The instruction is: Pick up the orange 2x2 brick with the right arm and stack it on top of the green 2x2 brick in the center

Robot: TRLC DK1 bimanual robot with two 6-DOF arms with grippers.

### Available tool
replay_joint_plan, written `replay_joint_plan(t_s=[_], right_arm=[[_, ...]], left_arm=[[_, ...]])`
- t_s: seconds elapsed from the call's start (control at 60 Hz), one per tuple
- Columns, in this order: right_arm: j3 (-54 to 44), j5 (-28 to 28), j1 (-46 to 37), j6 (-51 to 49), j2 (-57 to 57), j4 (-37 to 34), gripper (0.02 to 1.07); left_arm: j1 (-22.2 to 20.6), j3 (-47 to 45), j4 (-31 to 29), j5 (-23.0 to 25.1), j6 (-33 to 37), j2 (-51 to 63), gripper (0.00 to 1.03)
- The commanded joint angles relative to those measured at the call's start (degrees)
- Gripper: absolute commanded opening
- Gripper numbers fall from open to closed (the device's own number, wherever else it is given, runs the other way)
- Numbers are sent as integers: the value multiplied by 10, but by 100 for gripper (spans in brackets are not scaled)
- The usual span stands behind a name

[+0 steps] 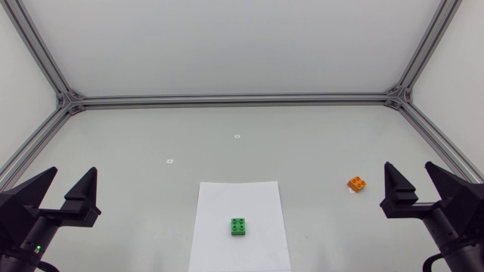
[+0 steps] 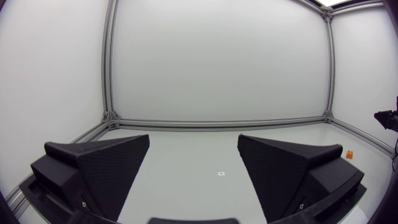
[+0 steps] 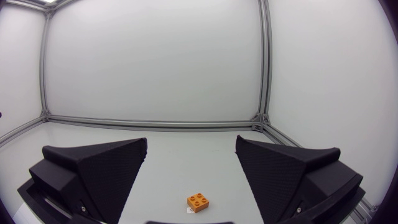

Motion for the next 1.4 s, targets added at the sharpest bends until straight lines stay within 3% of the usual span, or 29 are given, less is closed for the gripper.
replay_joint_plan(t_s=[0.0,0.433,0.9,1.133,1.383], right_arm=[[-15,1,-1,-6,-6,7,103],[-10,17,-9,-6,-8,16,103],[104,20,8,-3,6,-36,103],[200,14,9,-3,119,-60,103],[342,2,5,19,293,-150,102]], left_arm=[[2,-23,-9,2,7,-5,99],[2,-23,-8,2,7,-5,99],[2,-23,-8,3,7,-5,99],[2,-23,-9,2,7,-5,99],[2,-23,-8,2,7,-5,99]])
